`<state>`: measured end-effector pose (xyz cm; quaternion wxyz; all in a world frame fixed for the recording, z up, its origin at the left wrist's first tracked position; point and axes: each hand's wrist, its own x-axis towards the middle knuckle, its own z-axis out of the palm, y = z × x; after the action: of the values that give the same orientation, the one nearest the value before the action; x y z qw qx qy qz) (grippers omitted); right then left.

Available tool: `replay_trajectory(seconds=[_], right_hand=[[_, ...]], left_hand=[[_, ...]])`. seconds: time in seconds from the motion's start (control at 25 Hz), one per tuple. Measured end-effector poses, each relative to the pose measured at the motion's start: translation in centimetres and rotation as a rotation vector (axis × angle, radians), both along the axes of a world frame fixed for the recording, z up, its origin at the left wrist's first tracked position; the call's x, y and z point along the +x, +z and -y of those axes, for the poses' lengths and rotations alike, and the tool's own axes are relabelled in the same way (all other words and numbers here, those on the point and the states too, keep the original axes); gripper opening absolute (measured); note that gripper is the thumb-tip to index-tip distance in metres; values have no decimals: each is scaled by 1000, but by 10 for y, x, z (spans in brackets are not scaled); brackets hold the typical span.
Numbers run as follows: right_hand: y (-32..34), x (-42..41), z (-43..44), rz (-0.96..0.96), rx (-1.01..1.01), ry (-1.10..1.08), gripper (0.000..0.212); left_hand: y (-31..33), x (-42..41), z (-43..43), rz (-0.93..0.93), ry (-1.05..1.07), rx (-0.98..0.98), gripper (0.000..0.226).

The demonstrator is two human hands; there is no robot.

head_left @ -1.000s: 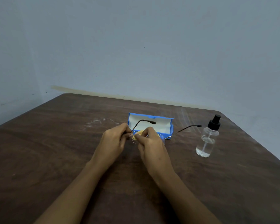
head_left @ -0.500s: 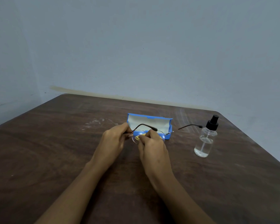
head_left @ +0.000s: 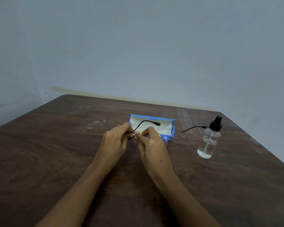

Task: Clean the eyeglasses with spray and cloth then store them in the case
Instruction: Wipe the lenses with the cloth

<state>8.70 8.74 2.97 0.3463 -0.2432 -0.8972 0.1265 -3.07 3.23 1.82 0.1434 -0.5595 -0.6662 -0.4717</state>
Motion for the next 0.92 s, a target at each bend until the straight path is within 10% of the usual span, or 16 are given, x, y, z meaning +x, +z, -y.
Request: replay_trajectory(seconds=[0.92], right_hand=[[-4,-7,-6,69,-19,-201,17]], left_hand=[[4,4,-1,-31,-12,-18,12]])
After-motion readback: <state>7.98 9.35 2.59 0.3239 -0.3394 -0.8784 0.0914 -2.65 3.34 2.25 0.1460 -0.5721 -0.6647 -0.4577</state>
